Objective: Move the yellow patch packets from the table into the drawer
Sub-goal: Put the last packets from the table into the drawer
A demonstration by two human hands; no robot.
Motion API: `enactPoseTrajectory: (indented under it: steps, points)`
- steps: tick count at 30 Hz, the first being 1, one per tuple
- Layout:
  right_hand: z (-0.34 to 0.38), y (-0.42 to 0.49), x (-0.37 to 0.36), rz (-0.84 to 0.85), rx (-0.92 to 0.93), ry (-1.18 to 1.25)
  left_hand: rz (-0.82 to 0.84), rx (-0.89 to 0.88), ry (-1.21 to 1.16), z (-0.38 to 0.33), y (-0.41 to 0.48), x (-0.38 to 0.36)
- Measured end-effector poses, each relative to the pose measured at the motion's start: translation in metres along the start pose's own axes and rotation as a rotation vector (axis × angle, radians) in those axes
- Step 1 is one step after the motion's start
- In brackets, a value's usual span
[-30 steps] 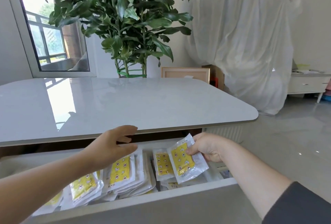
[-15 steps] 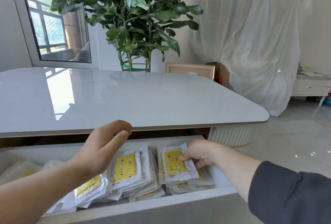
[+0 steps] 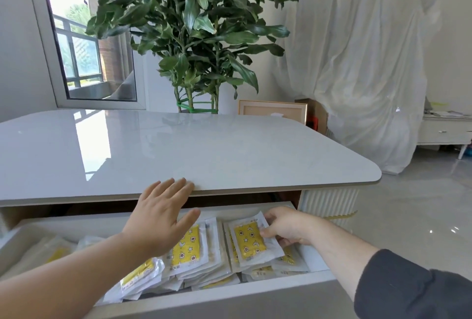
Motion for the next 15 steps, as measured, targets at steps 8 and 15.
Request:
enactPoseTrajectory:
  steps: [8,15]
  points:
    - [0.023,-0.047,-0.002,-0.325,0.248,-0.384,0.081,-0.01,0.037,0.0,-0.004,0.005]
    - [0.043,-0.109,-0.022,-0.457,0.572,-0.613,0.163,-0.115,0.053,0.005,-0.026,0.048]
Point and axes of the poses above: each hand's wrist, its own y-axis towards the middle knuckle, its own x-axis out of the back of the hand, z = x × y, the point moved 2 cm from there along y, towards the middle knuckle, and after that the axes turned 6 degrees about z, right-handed, at the moved point
